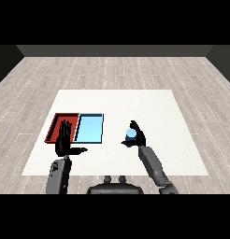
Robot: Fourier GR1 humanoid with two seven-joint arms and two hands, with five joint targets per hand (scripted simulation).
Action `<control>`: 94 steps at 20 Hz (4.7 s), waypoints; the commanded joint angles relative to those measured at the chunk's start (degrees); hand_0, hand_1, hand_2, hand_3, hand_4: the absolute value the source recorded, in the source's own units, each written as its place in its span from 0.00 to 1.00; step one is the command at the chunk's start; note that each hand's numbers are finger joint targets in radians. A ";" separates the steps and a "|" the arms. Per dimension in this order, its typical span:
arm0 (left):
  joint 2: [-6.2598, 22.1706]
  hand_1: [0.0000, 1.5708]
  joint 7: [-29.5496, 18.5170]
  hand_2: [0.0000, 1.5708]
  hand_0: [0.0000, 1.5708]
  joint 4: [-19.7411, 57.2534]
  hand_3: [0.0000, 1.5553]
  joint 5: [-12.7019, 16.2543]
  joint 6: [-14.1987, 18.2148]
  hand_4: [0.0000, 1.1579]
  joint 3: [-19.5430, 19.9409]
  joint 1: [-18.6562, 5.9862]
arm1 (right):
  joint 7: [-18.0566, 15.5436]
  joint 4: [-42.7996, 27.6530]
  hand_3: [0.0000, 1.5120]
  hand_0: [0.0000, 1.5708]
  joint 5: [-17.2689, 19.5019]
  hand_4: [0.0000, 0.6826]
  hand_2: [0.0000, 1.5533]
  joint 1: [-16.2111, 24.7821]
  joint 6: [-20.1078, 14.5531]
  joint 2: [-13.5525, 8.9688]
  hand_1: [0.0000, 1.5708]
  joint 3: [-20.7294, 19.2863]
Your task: Pick the blue can and put it in the blue box
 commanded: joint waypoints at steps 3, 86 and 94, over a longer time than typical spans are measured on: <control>0.14 0.00 1.31 0.00 0.00 -2.49 0.00 -0.07 0.41 0.00 -0.23 1.04 | 1.93 1.36 0.96 0.99 1.97 0.95 0.96 -0.55 -9.46 0.04 0.99 5.99; -2.53 0.00 0.43 0.00 0.00 31.61 0.00 9.07 18.06 0.00 -30.83 -24.31 | 7.73 -18.69 0.92 0.89 4.85 0.91 0.93 -13.08 -19.37 0.04 0.89 22.15; -2.49 0.20 6.91 0.31 0.20 32.28 0.21 -1.74 31.70 0.16 -35.18 -28.06 | 8.24 -23.11 0.92 0.93 3.41 0.87 0.94 -9.63 -19.16 0.02 0.93 26.27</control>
